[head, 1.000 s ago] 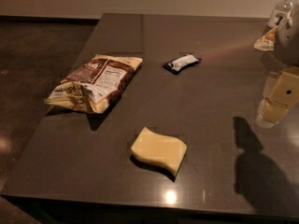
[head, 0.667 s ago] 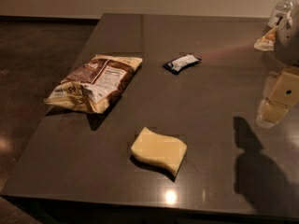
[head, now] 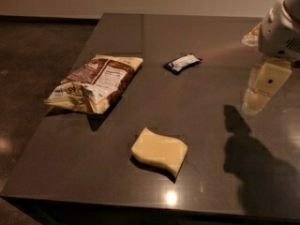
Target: Move rxbar blueberry near sponge
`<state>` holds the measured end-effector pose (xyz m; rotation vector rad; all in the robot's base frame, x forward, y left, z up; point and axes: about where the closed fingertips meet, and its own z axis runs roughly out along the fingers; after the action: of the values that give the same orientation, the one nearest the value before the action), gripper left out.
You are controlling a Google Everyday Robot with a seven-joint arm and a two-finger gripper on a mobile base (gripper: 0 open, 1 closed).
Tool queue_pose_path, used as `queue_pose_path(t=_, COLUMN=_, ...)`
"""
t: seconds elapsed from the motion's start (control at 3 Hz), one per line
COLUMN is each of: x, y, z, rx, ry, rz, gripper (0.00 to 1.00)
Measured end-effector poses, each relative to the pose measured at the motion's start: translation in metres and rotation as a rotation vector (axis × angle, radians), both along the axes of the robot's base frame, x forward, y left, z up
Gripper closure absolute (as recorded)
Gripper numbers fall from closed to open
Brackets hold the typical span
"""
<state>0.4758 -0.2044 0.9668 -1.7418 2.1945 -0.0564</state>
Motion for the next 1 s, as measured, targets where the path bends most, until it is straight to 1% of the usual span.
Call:
queue_pose_path(t=0.33, x=0.035, y=0.010, z=-0.016, rx=0.040, ry=0.027, rz=0.053, gripper=0.00)
queue_pose_path(t=0.67, x=0.073, y=0.018, z=-0.033, rx=0.066, ry=0.055, rz=0.126, gripper=0.00)
queue_pose_path(t=1.0, x=0.112, y=0.030, z=-0.049, rx=0.094, ry=0.078, rz=0.214, gripper=0.00)
